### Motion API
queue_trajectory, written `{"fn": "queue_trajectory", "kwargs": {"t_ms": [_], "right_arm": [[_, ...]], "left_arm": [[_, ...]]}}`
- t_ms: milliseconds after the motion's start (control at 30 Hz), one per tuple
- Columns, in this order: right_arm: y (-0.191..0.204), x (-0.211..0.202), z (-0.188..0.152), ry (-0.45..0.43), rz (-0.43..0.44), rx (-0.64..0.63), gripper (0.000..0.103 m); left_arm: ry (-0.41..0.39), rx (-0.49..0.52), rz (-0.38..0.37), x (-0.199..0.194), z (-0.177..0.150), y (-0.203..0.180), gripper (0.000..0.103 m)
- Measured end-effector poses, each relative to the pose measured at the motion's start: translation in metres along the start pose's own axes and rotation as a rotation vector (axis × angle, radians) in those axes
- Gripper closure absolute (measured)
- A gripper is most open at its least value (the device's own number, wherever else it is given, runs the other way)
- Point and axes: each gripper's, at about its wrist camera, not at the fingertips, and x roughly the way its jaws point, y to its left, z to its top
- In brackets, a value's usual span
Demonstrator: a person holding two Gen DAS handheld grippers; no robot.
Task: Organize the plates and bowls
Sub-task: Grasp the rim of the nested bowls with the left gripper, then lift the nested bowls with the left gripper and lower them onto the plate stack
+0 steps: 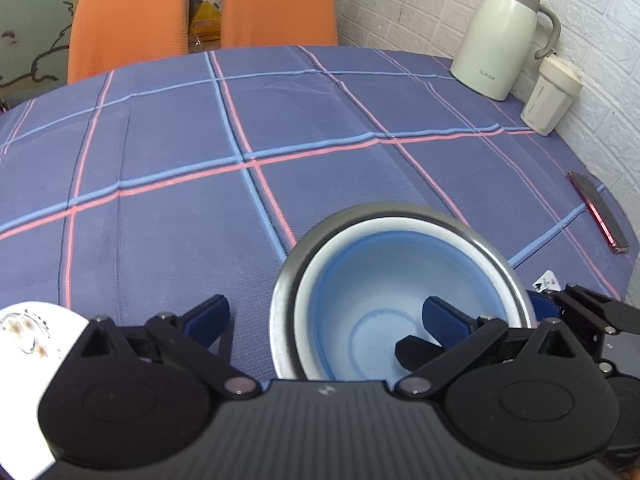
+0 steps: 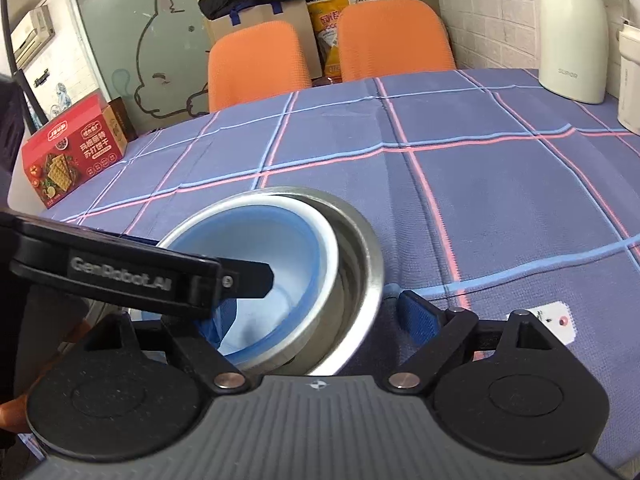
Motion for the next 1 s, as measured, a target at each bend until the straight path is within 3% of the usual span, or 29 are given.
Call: {"fn": "queue_trajectory", "kwargs": {"t_ms": [233,267,300,333,467,767,1000], "right_arm": [[0.025,0.007,-0.001,-0.004,0.034,-0.084,0.031],[0.03,0.006,0.0,-0.008,0.045,-0.093,0.031],[0.034,0.005,0.003,-0.008,0.057,-0.095,0.029],[0.034,0.003,0.005,-0.015,0.042,-0.08,0.028],[0.027,0.002,0.01,-0.019,0.031,-0.055,0.029],[0.041,-0.004,0.023,-0.052,0.01,-0.045,0.028],[0.094,-0.007,0.034,-0.099,0.143,-0.118,0.027]], "left_arm": [[0.013,0.039,0.063,0.003,-0.004,-0.006,0.012],[0.012,0.045,0.054,0.001,-0.004,-0.008,0.014],[0.007,0.05,0.03,-0.002,-0.003,-0.01,0.025],[0.018,0.033,0.01,-0.003,0.0,-0.007,0.029],[0.064,-0.045,-0.077,0.001,0.006,0.005,0.042],[0.016,-0.024,-0.061,-0.017,0.02,0.001,0.042],[-0.05,-0.062,0.089,-0.077,0.006,0.042,0.042]]}}
